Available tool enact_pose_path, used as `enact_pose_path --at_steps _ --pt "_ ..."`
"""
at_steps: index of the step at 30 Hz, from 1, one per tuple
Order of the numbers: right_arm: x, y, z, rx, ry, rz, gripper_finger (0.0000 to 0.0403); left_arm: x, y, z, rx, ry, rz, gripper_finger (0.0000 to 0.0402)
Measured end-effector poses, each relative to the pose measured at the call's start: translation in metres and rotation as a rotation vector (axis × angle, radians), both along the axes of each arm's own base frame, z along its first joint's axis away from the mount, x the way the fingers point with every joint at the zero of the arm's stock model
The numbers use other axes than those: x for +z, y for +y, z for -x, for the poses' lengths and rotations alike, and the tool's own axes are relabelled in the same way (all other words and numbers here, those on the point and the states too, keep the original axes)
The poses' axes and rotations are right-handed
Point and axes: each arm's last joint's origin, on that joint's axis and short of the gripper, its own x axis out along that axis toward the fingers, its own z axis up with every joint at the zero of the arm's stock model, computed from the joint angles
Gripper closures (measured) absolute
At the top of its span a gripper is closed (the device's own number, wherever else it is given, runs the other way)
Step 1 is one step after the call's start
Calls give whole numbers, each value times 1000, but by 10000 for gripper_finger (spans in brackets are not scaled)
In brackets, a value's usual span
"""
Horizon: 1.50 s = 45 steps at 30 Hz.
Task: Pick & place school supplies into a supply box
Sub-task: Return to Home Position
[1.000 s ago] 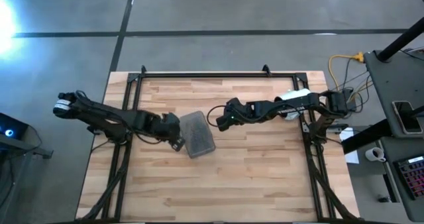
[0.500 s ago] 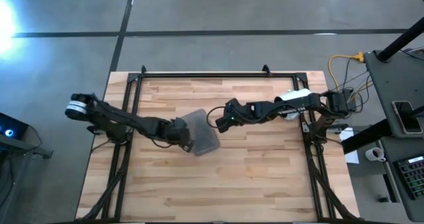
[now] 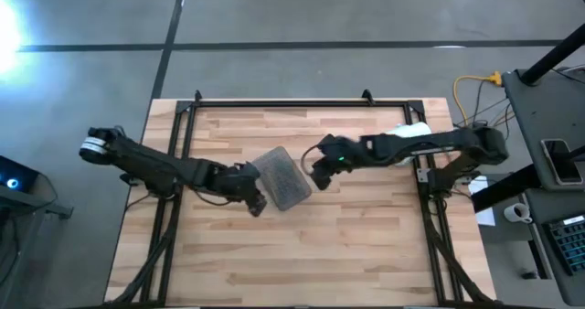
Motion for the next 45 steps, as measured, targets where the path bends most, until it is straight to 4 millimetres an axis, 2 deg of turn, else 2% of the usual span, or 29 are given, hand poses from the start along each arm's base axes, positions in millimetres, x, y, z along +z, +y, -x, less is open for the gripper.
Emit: enact_pose_path --at_steps 2,6,11,15,18,22,28,31,36,45 --pt "19 1 13 78 -45 28 364 17 -4 5 -59 -64 -51 297" --pt "53 1 47 54 -109 54 364 48 -3 20 -169 -170 -139 297" --pt "93 2 89 -24 -288 9 364 80 2 39 -115 -324 -71 297" --pt "113 11 119 68 -381 74 364 96 4 52 -168 -433 -103 297" --pt "118 15 140 129 -397 78 364 98 4 59 -220 -511 -115 297" --pt "103 18 170 129 -337 38 364 87 7 68 -215 -612 -99 297" --pt "60 17 202 75 -398 -51 364 47 10 83 -208 -845 -38 297" --pt "41 17 210 94 -543 -62 364 30 10 91 -249 -972 2 297" --pt "20 18 222 164 -791 -3 364 11 14 107 -263 -1008 -10 297" --pt "-19 16 243 204 -906 72 364 -2 25 140 -286 -1151 -160 297"
